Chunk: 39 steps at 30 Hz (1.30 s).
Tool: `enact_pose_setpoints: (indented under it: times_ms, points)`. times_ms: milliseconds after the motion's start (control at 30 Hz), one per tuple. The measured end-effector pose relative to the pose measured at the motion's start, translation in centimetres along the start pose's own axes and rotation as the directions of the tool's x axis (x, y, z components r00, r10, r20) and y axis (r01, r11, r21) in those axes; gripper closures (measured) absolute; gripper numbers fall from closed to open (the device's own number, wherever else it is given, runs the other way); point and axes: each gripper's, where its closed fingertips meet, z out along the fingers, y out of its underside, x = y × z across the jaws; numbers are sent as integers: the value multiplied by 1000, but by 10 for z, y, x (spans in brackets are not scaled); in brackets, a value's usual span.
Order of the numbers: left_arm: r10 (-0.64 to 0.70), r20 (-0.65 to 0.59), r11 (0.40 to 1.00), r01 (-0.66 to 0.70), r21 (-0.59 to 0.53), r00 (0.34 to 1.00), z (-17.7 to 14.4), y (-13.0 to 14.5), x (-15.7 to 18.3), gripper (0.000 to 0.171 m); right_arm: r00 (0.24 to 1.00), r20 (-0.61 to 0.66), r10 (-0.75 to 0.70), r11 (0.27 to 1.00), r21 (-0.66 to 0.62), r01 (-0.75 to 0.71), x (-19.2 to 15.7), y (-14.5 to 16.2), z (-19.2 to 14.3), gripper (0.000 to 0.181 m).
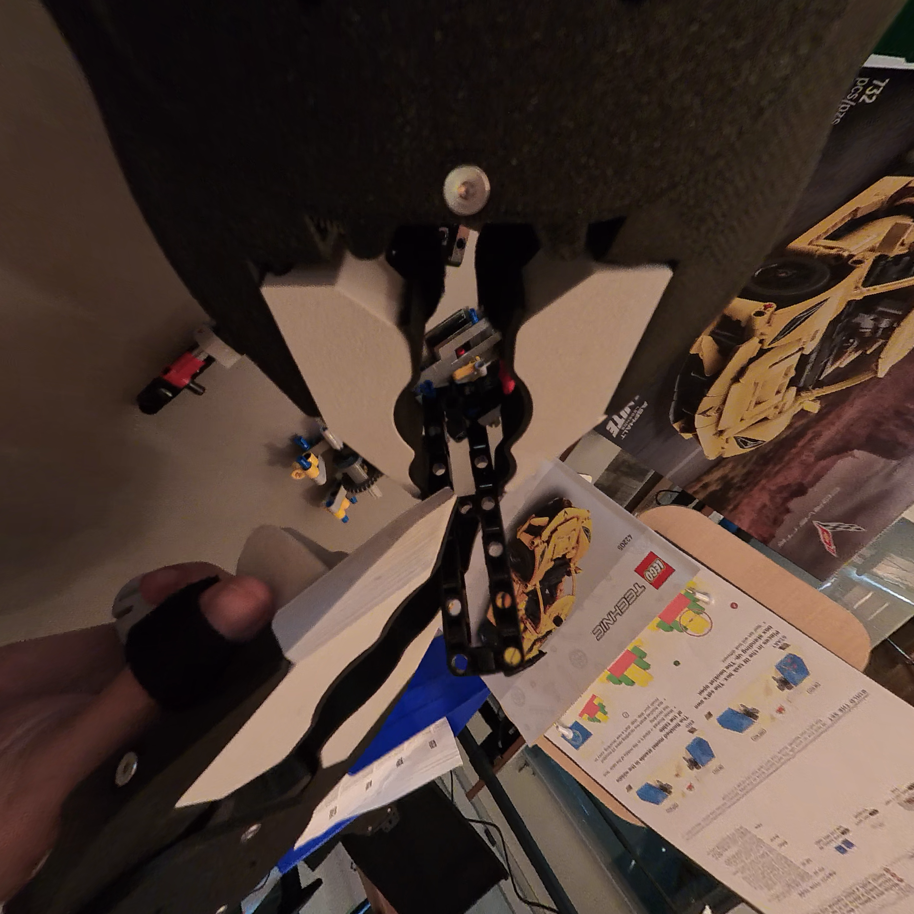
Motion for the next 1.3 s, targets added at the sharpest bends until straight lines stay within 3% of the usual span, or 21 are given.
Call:
enact_pose_setpoints:
  times_ms: [233,400,667,967,1000,1067,1133,1233,1300]
  points:
    - [74,60,997,-74,4,995,-4,-9,0,146,998,44,49,998,30,-51,-2,-4,-6,173]
    - [153,69,988,-151,-34,986,-3,-1,1,146,974,117,194,981,-21,-193,-5,-1,-4,167]
    - [132,21,990,-130,-60,991,0,5,7,146,999,33,-40,994,-99,43,-1,14,-4,156]
    - [151,36,988,-150,-31,988,-4,0,6,146,998,38,-44,996,-75,47,1,11,-7,165]
    - [121,37,993,-120,-14,992,-5,-2,4,146,998,39,-39,998,-55,41,2,7,-8,152]
    - [-80,-59,996,83,41,995,-8,-6,2,146,995,90,37,999,13,-38,2,-5,-16,140]
    - [-340,-283,913,387,131,897,-18,-26,7,146,973,188,135,986,68,-150,-1,-16,-26,147]
    - [-570,-580,641,756,130,582,-36,-53,1,146,896,354,269,936,123,-329,-16,-33,-34,150]
    - [-607,-678,485,869,96,414,-43,-61,-7,147,841,428,331,890,153,-429,-22,-42,-36,153]
